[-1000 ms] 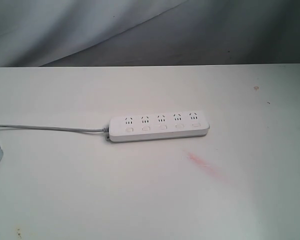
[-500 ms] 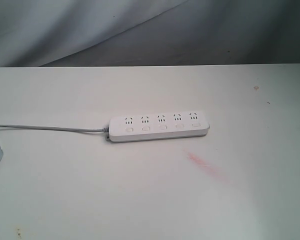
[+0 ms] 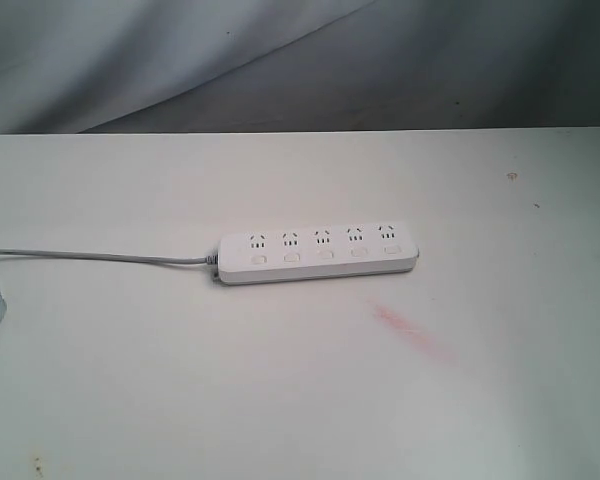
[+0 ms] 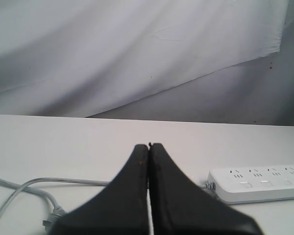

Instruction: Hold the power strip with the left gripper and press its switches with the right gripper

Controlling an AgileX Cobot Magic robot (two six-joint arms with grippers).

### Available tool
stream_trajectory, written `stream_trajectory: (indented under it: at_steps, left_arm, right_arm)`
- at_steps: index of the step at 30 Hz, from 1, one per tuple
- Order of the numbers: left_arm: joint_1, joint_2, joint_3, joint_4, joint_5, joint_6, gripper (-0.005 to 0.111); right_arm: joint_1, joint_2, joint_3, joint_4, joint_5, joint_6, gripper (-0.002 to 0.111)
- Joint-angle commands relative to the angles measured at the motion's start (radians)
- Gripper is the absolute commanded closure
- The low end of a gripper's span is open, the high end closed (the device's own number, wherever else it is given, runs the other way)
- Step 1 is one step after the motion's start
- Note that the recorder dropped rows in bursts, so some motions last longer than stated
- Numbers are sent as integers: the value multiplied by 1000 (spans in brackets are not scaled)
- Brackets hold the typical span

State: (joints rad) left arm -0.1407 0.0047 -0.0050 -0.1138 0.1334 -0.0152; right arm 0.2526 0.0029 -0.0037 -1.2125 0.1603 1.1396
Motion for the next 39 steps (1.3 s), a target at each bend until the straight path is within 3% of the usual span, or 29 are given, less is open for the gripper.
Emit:
stream_trajectory:
  at_steps: [1, 5, 22, 24, 28, 33, 39]
  left_arm:
    - [3, -5, 5, -10, 2, -11, 107]
    - [3, -5, 5, -10, 2, -11, 107]
    - [3, -5, 5, -10, 2, -11, 107]
    - [3, -5, 5, -10, 2, -11, 107]
    - [3, -5, 5, -10, 2, -11, 107]
    - [3, -5, 5, -10, 2, -11, 107]
    - [3, -5, 5, -10, 2, -11, 107]
  right_arm:
    - [-52, -3, 4, 1, -87, -76, 108]
    - [-91, -3, 4, 114, -38, -76, 108]
    - [-93, -3, 4, 207, -51, -122, 108]
    - [-93, -3, 4, 315, -51, -229, 108]
    - [-93, -3, 4, 788, -49, -706, 108]
    - [-93, -3, 4, 1160, -68, -1131, 108]
    - [-93, -3, 4, 1231, -70, -1199, 108]
